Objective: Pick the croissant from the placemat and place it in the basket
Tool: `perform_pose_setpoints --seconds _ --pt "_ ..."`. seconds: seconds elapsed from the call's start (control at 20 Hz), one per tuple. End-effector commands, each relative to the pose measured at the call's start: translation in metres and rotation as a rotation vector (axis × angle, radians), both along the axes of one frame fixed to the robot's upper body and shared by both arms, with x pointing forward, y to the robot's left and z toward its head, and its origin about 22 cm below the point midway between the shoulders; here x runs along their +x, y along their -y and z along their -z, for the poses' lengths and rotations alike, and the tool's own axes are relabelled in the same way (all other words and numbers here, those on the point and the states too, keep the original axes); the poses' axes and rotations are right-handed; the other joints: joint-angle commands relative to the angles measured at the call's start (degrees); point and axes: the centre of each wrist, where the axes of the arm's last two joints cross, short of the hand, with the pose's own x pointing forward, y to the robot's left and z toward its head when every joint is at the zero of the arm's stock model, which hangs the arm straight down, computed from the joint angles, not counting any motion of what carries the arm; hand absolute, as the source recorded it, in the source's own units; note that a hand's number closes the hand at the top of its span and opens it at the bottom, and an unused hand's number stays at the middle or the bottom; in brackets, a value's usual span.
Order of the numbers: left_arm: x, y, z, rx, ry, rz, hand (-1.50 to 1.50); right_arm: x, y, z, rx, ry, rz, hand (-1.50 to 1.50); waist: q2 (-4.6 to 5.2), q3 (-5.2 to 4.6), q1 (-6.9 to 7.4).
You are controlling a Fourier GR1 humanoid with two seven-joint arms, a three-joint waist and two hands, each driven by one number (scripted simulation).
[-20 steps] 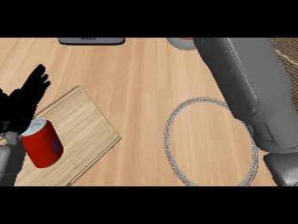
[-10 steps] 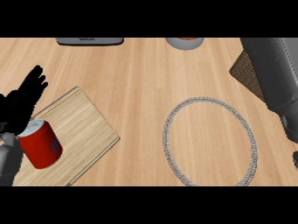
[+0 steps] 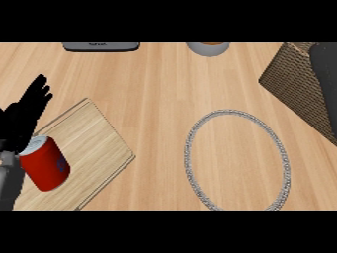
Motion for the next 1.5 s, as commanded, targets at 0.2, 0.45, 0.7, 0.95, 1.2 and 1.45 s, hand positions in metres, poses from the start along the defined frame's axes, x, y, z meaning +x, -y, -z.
perform_pose_setpoints --seconds 0.2,0.45,0.7,0.95,1.2,1.45 --pt "0.000 0.014 0.015 -0.022 -0.041 0.005 0.00 -0.007 0.036 0.040 0.024 0.028 0.012 1.50 0.37 -0.44 0.36" --pt "-0.005 0.013 0.024 -0.030 -0.036 0.018 0.00 -0.010 0.077 0.058 0.081 0.081 0.196 -1.50 0.59 -0.43 0.78" --pt "-0.002 0.007 0.008 -0.029 -0.042 0.033 0.00 -0.009 0.084 0.046 0.072 0.094 0.109 -1.50 0.49 -0.42 0.86" --pt "-0.007 0.022 0.030 -0.018 -0.047 0.002 0.00 -0.017 0.090 0.049 0.108 0.219 0.110 -1.50 0.42 -0.44 0.21" --pt "-0.008 -0.009 0.018 -0.017 -0.058 -0.012 0.00 -0.035 0.100 0.036 0.212 0.471 0.225 -1.50 0.04 -0.46 -0.73" --pt "-0.012 -0.001 0.020 -0.037 -0.059 -0.047 0.00 -0.080 0.130 0.028 0.321 0.556 0.231 -1.50 -0.75 -0.47 -2.65"
